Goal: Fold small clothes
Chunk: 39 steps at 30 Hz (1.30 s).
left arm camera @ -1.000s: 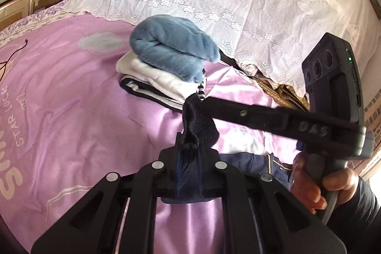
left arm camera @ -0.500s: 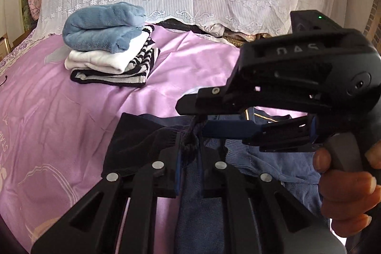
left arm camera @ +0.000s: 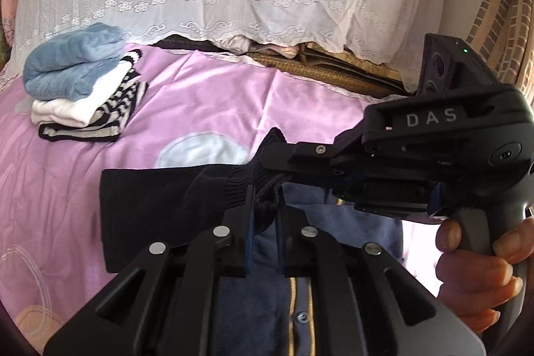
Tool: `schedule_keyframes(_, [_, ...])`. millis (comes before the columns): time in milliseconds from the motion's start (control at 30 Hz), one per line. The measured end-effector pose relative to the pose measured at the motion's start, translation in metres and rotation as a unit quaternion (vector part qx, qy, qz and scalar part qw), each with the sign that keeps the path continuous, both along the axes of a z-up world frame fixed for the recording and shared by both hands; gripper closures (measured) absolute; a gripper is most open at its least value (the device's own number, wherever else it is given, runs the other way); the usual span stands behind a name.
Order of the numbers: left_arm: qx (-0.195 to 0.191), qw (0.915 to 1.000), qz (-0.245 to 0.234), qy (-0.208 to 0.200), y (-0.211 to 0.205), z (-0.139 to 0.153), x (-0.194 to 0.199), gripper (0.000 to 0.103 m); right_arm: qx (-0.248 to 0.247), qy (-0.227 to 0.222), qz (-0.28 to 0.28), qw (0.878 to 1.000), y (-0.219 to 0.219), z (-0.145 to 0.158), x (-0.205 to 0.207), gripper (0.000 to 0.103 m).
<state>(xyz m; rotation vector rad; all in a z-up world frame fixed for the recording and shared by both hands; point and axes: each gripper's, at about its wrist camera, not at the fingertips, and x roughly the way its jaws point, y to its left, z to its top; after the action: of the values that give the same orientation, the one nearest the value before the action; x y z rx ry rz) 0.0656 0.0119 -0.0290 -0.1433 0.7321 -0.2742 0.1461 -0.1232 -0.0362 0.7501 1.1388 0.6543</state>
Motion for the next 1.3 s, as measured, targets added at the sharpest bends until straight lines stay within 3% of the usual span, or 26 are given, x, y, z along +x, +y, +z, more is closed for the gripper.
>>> schedule_keyframes(267, [0.009, 0.9966, -0.082, 0.002, -0.105, -0.005, 0.009, 0.094, 0.0, -0.005, -0.076, 0.997, -0.109, -0.002, -0.017, 0.098])
schedule_keyframes(467, [0.027, 0.9909, -0.127, 0.033, -0.165, -0.037, 0.01, 0.091, -0.024, 0.018, -0.117, 0.993, -0.158, -0.031, -0.028, 0.098])
schedule_keyframes(567, [0.035, 0.9877, -0.142, 0.055, -0.178, -0.055, 0.009, 0.082, -0.025, 0.043, -0.127, 0.991, -0.17, -0.057, -0.032, 0.098])
schedule_keyframes(700, [0.05, 0.9878, -0.135, 0.059, -0.169, -0.066, 0.009, 0.072, -0.016, 0.053, -0.131, 0.99, -0.173, -0.077, -0.034, 0.098])
schedule_keyframes(833, [0.034, 0.9916, -0.108, 0.063, -0.139, -0.062, 0.017, 0.062, -0.008, 0.04, -0.119, 0.992, -0.166, -0.075, -0.031, 0.098])
schedule_keyframes(1033, [0.006, 0.9954, -0.079, 0.053, -0.093, -0.042, 0.015, 0.062, -0.016, 0.033, -0.152, 0.988, -0.181, -0.074, -0.037, 0.098])
schedule_keyframes(1167, [0.029, 0.9982, -0.029, 0.044, -0.044, -0.037, 0.016, 0.055, -0.035, 0.045, -0.165, 0.985, -0.194, -0.085, -0.039, 0.098])
schedule_keyframes(1300, [0.042, 0.9963, 0.023, 0.072, 0.004, -0.046, 0.042, 0.054, -0.042, 0.053, -0.164, 0.984, -0.196, -0.095, -0.042, 0.098])
